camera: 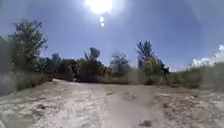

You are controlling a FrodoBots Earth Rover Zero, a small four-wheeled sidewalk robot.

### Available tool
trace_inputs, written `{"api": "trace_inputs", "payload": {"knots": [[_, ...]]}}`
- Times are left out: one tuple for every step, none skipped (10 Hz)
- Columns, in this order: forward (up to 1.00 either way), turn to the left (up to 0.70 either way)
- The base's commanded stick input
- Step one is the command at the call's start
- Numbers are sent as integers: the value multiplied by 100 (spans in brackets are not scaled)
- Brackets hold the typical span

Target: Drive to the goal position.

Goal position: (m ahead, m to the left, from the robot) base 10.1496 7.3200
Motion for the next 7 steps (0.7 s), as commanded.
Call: {"api": "trace_inputs", "payload": {"knots": [[44, 2], [44, 2], [44, 2], [44, 2], [44, 2], [44, 2], [46, 2]]}}
